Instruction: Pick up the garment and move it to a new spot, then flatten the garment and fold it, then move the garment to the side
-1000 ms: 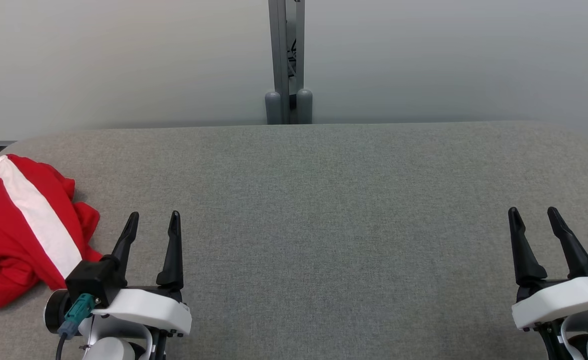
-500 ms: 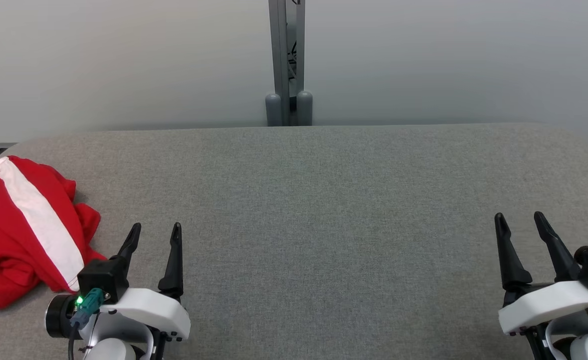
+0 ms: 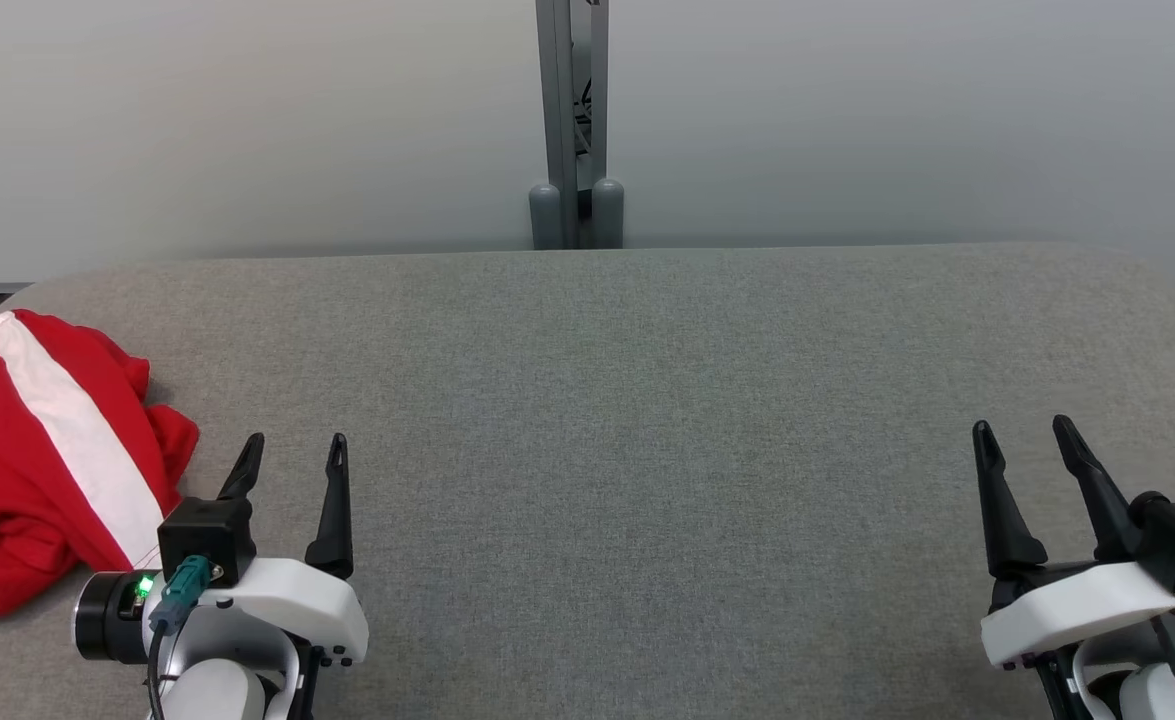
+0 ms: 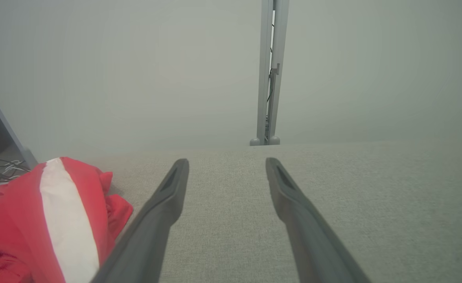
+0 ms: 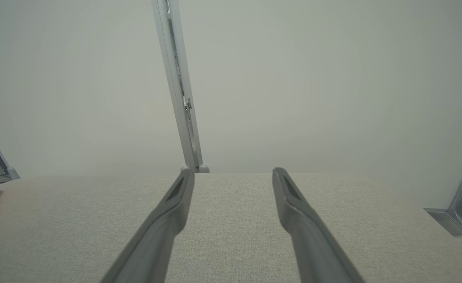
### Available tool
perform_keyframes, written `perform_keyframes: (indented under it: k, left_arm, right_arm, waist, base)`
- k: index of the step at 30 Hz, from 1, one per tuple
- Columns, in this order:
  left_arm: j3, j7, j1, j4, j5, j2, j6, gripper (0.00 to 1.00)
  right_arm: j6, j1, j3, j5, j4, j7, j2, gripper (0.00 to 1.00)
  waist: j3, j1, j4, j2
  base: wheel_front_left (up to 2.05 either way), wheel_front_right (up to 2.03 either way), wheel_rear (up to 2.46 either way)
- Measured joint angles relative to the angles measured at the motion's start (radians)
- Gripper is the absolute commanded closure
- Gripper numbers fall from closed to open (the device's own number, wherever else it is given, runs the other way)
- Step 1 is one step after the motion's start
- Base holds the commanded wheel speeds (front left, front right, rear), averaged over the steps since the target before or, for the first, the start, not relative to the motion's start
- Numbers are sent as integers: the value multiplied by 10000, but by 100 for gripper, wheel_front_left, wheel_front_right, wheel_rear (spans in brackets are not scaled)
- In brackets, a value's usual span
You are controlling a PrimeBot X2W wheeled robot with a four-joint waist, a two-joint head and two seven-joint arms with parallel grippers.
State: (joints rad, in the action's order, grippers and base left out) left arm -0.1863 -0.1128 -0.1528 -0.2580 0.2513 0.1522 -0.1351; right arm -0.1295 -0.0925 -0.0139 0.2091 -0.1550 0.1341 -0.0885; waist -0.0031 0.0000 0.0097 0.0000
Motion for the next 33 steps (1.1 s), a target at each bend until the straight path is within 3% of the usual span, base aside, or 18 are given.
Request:
perform_keyframes:
  k: [33]
  left_arm:
    - [-105,240,-152,-153,-188,165,-349,0]
  right_arm:
    - [0,-95,-10,272,-219,113,115,0]
  waist:
    - [-78,0,27,0]
  base:
    - [0,0,0]
